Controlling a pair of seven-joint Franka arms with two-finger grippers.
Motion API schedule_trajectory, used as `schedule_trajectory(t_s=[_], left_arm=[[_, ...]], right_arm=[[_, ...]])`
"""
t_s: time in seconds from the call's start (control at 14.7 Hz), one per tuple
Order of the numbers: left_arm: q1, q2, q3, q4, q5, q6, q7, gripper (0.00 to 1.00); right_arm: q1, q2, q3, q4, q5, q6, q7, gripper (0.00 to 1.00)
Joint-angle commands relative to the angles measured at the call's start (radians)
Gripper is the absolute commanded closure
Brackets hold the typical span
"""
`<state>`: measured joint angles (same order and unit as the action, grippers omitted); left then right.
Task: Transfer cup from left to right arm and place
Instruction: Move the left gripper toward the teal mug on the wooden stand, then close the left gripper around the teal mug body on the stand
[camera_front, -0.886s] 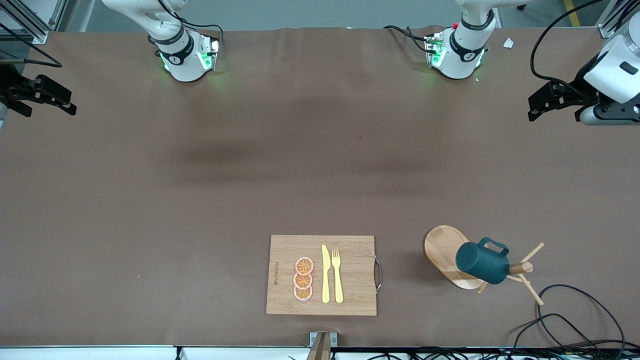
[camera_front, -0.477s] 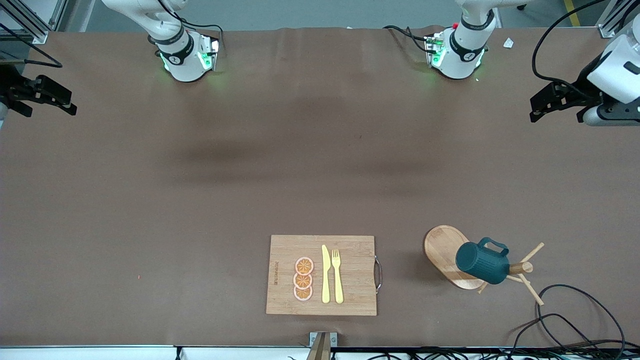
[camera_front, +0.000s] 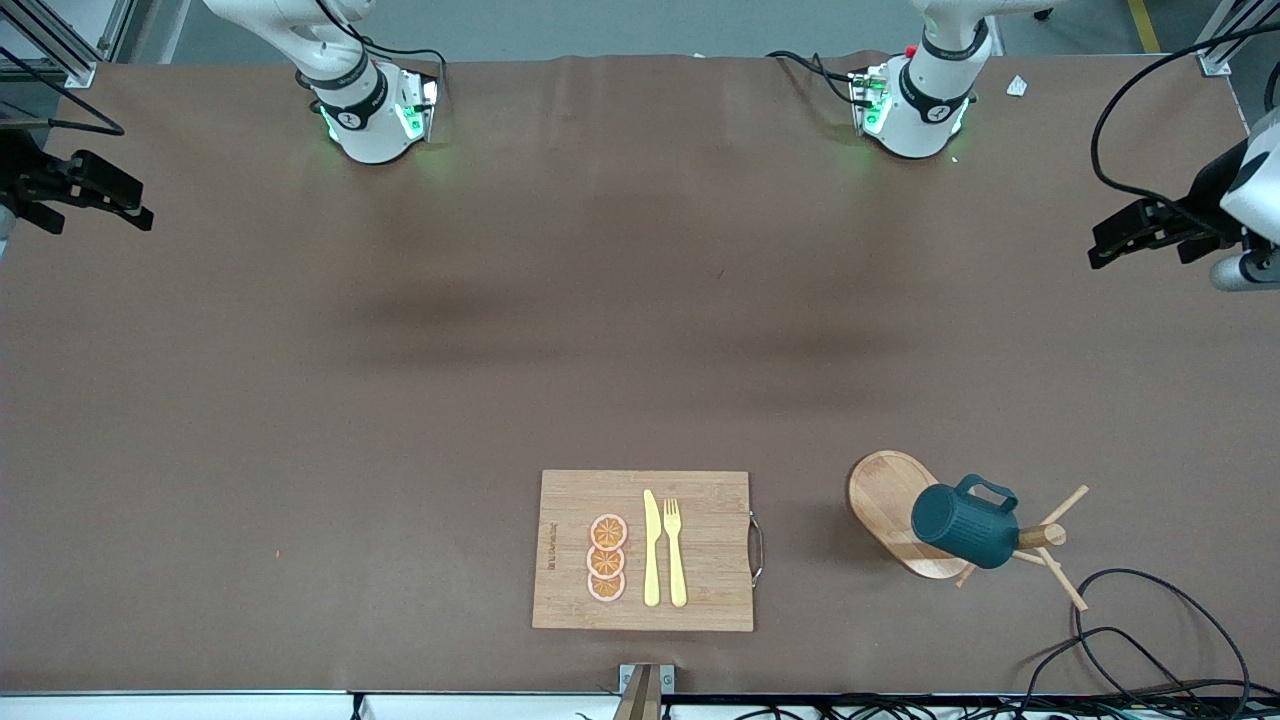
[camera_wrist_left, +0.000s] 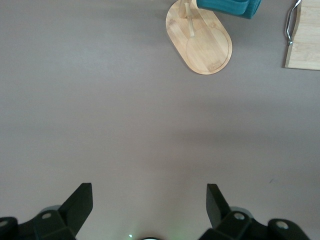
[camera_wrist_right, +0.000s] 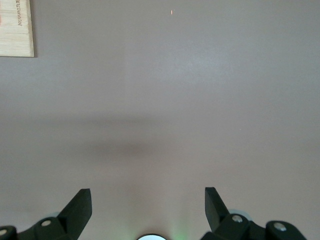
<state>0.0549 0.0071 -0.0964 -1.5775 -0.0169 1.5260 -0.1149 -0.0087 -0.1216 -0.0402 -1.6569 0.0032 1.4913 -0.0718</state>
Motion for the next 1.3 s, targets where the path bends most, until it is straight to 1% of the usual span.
schedule_trajectory(t_s=[0.0,0.14,0.34,0.55,0.89,1.09,1.23], left_arm=[[0.002,0.083,-0.003,0.1,-0.064,-0.013,-0.16,0.0],[0.003,0.112,-0.003,0.103,-0.109,0.032,-0.271,0.0],[0.003,0.16,0.0,0.103,-0.142,0.147,-0.415,0.0],[0.002,0.214,0.0,0.102,-0.227,0.279,-0.595,0.0],[0.0,0.313,-0.003,0.094,-0.245,0.506,-0.877,0.0],[-0.01,0.365,-0.003,0.094,-0.337,0.621,-1.041,0.0],[-0.013,0.393,-0.003,0.091,-0.347,0.657,-1.094,0.0]], right_arm=[[-0.016,-0.007,0.006,-0.007,0.008,0.0,-0.019,0.0],[-0.016,-0.007,0.006,-0.007,0.008,0.0,-0.019,0.0],[-0.016,-0.007,0.006,-0.007,0.008,0.0,-0.019,0.0],[-0.016,-0.007,0.006,-0.007,0.008,0.0,-0.019,0.0],[-0.016,-0.007,0.006,-0.007,0.006,0.0,-0.019,0.0],[-0.016,-0.007,0.006,-0.007,0.006,-0.002,-0.019,0.0],[-0.016,-0.007,0.006,-0.007,0.006,0.0,-0.019,0.0]])
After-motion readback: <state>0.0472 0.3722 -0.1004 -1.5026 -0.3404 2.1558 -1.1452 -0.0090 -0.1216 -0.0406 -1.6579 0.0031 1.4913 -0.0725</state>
